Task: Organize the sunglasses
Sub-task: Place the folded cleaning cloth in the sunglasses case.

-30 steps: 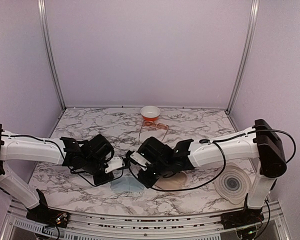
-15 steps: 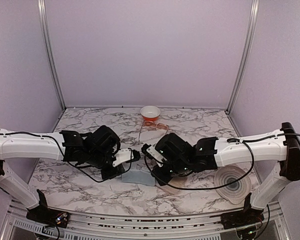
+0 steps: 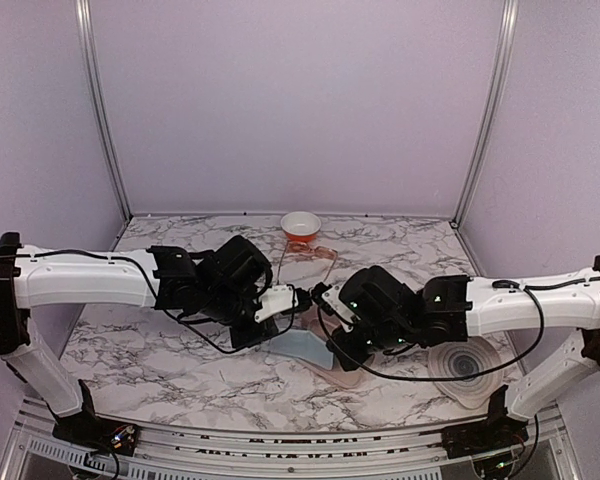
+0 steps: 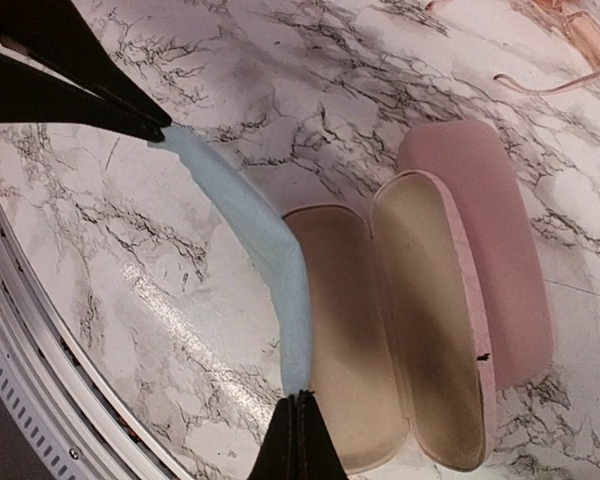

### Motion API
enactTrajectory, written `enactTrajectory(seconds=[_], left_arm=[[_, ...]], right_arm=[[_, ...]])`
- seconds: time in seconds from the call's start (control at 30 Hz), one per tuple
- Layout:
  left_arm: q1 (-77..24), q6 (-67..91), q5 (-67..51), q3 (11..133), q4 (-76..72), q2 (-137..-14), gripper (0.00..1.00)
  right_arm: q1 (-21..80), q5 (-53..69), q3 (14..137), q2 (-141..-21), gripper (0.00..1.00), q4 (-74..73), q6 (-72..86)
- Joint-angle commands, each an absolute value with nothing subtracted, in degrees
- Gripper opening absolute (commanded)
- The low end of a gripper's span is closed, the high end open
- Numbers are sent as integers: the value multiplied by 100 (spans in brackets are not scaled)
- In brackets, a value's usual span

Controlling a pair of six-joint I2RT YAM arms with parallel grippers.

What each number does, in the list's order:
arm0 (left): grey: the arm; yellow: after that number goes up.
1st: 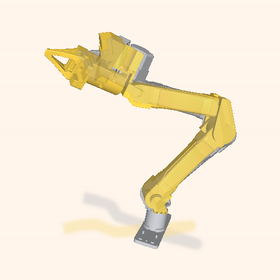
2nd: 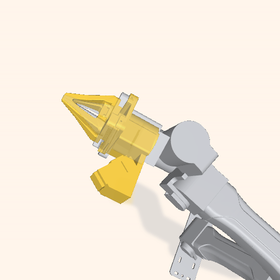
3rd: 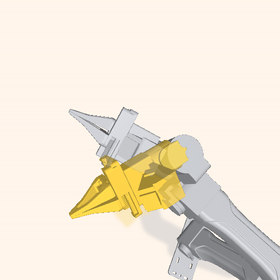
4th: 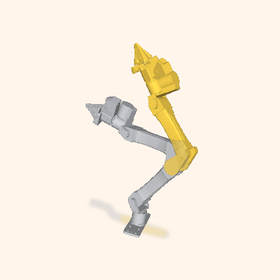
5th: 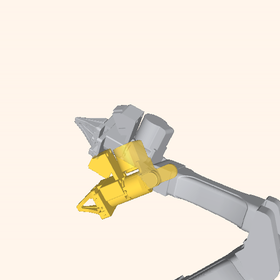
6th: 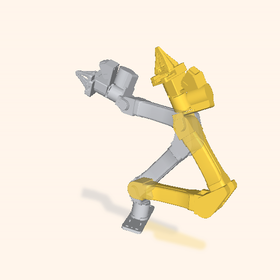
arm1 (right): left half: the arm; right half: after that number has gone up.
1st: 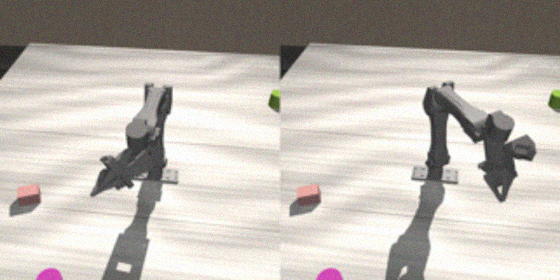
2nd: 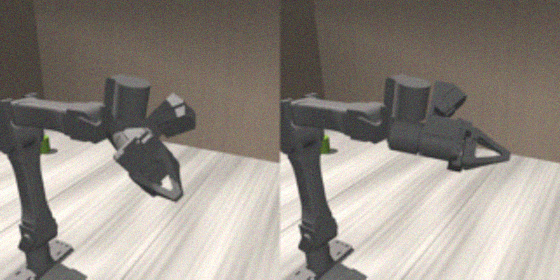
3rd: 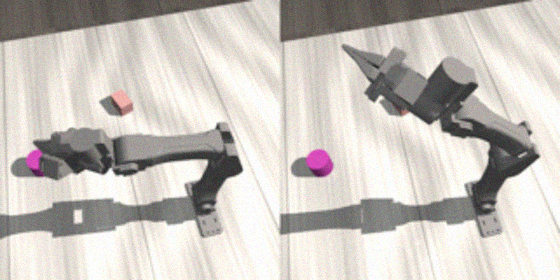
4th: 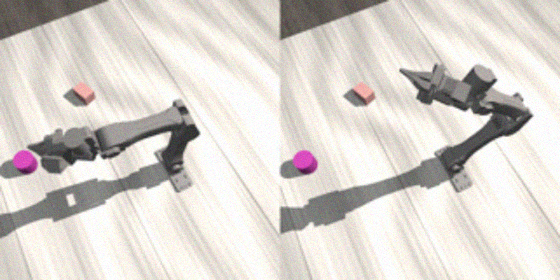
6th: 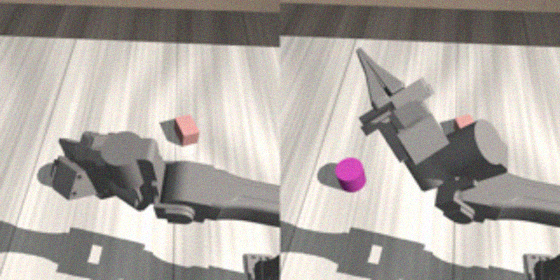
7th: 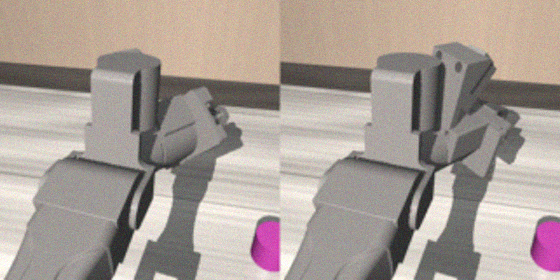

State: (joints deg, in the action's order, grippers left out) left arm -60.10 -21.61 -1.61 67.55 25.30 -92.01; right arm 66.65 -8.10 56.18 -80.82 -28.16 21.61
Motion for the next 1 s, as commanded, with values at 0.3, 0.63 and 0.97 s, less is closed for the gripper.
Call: enactTrajectory(seconds=[0.3, 0.63, 0.97], left_arm=[[-6130, -2301, -961, 7153, 3193, -9373, 0], [-6186, -2341, -1144, 7122, 3222, -9670, 0], [-6187, -2565, -1102, 7404, 3223, -10100, 0]], right_arm=[[6920, -521, 5226, -7377, 0, -2964, 2482], [7145, -624, 4879, -7282, 0, -2993, 2812], [7146, -927, 4574, -7224, 0, -3060, 3141]])
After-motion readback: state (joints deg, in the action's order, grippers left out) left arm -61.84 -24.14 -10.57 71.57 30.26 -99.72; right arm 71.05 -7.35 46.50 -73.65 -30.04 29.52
